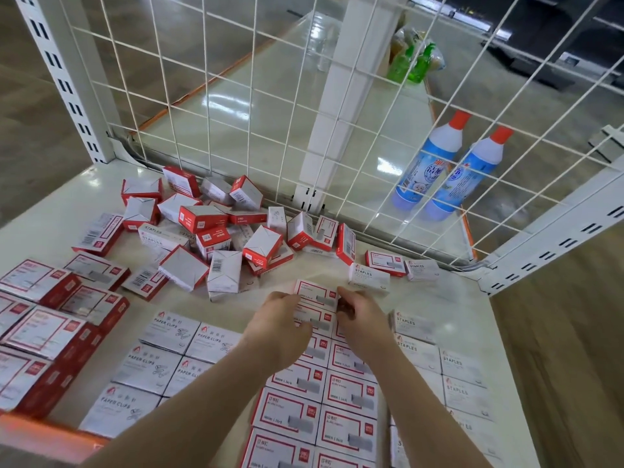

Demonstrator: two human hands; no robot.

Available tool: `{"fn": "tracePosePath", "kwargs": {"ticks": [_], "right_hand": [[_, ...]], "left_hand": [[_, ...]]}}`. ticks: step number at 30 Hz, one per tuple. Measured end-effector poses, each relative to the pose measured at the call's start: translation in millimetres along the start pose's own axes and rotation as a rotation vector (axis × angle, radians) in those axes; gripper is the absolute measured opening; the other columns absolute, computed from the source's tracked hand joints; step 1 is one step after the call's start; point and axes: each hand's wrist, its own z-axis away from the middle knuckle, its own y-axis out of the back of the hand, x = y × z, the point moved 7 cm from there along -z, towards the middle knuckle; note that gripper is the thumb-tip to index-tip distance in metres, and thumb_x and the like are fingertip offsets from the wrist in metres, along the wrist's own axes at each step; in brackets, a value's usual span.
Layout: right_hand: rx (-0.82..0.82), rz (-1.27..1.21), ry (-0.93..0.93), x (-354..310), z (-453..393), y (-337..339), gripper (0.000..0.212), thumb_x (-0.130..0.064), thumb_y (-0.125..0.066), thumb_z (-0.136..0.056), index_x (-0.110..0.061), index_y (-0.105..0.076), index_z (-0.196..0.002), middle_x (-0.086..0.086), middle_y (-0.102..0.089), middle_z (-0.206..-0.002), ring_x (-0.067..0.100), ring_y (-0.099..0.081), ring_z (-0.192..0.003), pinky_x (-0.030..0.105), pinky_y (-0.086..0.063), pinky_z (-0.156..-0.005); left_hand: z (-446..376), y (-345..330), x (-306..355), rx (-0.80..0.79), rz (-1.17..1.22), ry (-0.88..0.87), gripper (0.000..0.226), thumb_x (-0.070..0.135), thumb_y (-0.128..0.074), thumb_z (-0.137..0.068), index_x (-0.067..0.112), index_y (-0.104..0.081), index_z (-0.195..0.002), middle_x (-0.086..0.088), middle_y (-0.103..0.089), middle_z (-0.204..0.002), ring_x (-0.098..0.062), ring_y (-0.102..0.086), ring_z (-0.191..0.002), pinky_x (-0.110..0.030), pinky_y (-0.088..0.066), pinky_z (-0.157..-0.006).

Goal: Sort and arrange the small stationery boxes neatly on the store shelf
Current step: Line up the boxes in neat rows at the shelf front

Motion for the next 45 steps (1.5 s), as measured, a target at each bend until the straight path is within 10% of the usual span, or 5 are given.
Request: {"fn": "tracePosePath", "kwargs": {"ticks": [9,16,21,33,45], "right_hand": [[0.03,-0.021,0.022,0.5,0.9,-2.0,0.043,-0.012,-0.039,-0.097,-0.014,-0.039,-0.14,0.003,-0.04,-0.14,0.016,-0.042,-0.125,0.018,-0.031,-0.101],[0.111,-0.054,0.032,8.2,3.1,12.8,0.039,-0.013,-0.043,-0.095,-0.013,-0.047,-0.134,0.003,-0.051,-0.128,0.011,-0.049,-0.111,0.02,-0.035,-0.09],[0.248,-0.011,-0.009,33.3,-3.6,41.7,0.044,-0.002,-0.048,-0.088,-0.01,-0.049,-0.131,0.006,-0.051,-0.128,0.019,-0.046,-0.119,0.023,-0.033,-0.096],[0.123,0.077,-0.07,57.2,-32.4,39.4,0.046,-0.03,-0.047,-0.09,-0.019,-0.042,-0.134,0.0,-0.05,-0.133,0.022,-0.047,-0.122,0.043,-0.041,-0.101],[0.221,0.04,0.025,64.3,-35.0,34.5,0.047,-0.07,-0.031,-0.081,-0.028,-0.042,-0.062,-0.001,-0.052,-0.074,0.019,-0.05,-0.071,0.026,-0.033,-0.061]], "left_hand": [[-4.6,-6.5,-6.2,-0.009,0.143,0.063,0.052,0.018,-0.053,-0.092,0.018,-0.037,-0.141,0.002,-0.044,-0.13,-0.007,-0.051,-0.092,-0.01,-0.045,-0.05],[5.5,-5.7,17.9,0.035,-0.293,-0.15,0.054,0.024,-0.046,-0.096,0.03,-0.026,-0.145,0.012,-0.01,-0.155,-0.013,-0.013,-0.142,-0.032,-0.024,-0.112],[1.6,-23.0,26.7,-0.074,-0.489,-0.259,0.053,0.027,-0.039,-0.099,0.029,-0.019,-0.147,0.012,-0.006,-0.156,-0.01,0.002,-0.144,-0.031,0.0,-0.115],[-5.7,-32.0,38.2,-0.051,-0.726,-0.284,0.047,0.023,-0.05,-0.094,0.021,-0.038,-0.14,0.002,-0.034,-0.147,-0.019,-0.033,-0.134,-0.034,-0.028,-0.109],[-2.1,-30.0,35.7,-0.124,-0.665,-0.275,0.052,0.027,-0.046,-0.094,0.026,-0.032,-0.144,0.008,-0.021,-0.154,-0.015,-0.019,-0.141,-0.034,-0.01,-0.115]]}}
